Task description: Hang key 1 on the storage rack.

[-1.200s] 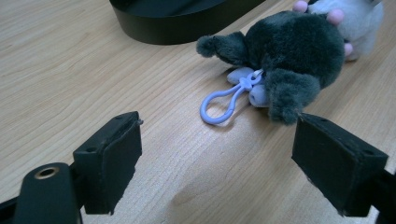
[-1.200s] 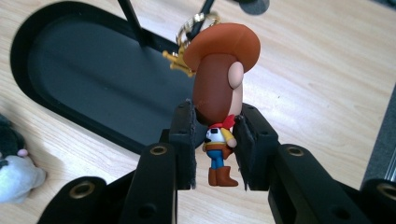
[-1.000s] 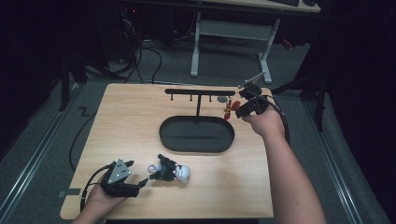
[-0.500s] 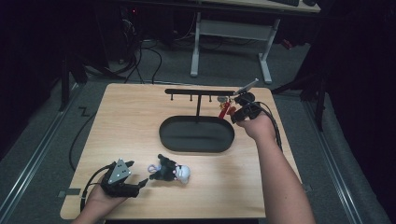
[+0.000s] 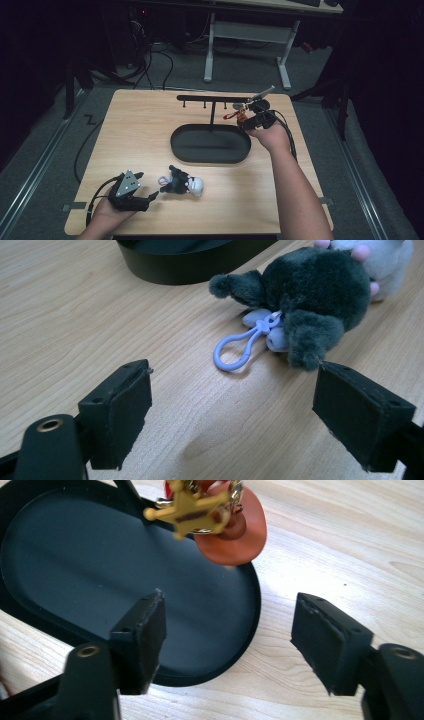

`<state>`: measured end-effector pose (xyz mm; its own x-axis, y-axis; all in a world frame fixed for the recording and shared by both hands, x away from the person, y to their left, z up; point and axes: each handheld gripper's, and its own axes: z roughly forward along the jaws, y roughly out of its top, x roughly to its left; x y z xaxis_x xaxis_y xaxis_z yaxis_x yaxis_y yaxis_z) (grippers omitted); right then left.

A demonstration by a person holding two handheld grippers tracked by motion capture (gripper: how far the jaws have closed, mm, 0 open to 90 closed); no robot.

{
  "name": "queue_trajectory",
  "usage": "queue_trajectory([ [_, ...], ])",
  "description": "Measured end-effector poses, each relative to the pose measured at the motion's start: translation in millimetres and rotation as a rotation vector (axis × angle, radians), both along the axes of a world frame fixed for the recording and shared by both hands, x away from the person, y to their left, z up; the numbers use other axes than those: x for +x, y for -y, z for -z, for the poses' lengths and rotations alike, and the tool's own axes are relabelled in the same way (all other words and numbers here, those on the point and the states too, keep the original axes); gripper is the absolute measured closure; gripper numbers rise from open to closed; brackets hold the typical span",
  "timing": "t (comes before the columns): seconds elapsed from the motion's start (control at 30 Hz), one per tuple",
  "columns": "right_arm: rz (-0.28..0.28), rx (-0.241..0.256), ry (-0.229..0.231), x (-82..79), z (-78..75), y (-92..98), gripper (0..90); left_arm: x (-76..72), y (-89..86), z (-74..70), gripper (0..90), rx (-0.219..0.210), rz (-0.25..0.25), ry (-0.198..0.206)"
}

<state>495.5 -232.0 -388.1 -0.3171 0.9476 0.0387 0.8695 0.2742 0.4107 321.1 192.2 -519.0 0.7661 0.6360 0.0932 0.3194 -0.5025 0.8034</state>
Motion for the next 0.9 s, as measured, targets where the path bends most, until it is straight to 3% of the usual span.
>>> queue_trajectory([
  [0.17, 0.013, 0.001, 0.048, -16.3, -3.1, 4.9, 26.3, 0.0, 1.0, -0.7, 16.1, 0.002, 0.006, -0.002],
  [0.3, 0.006, -0.004, 0.097, -39.0, -0.1, 9.0, 26.5, -0.1, 2.8, -0.8, 16.1, 0.001, 0.01, 0.0],
  [0.43, -0.024, -0.029, 0.179, -68.7, 9.4, 11.5, 30.4, -0.7, 5.2, -1.4, 16.4, 0.001, 0.017, -0.005],
  [0.5, -0.047, -0.017, 0.222, -93.4, 23.2, 13.5, 32.5, -0.8, 6.0, -2.0, 16.9, -0.001, 0.02, -0.009],
  [0.53, -0.047, -0.017, 0.222, -93.4, 23.2, 13.5, 32.5, -1.0, 6.5, -2.3, 17.0, -0.005, 0.02, -0.011],
  [0.67, -0.063, 0.029, 0.249, -125.1, 49.3, 17.5, 33.7, -2.1, 8.5, -2.7, 17.3, -0.004, 0.021, -0.016],
  [0.9, -0.054, 0.062, 0.332, -165.4, 85.5, 25.0, 34.1, -3.3, 11.3, -1.6, 18.7, -0.013, 0.024, -0.017],
])
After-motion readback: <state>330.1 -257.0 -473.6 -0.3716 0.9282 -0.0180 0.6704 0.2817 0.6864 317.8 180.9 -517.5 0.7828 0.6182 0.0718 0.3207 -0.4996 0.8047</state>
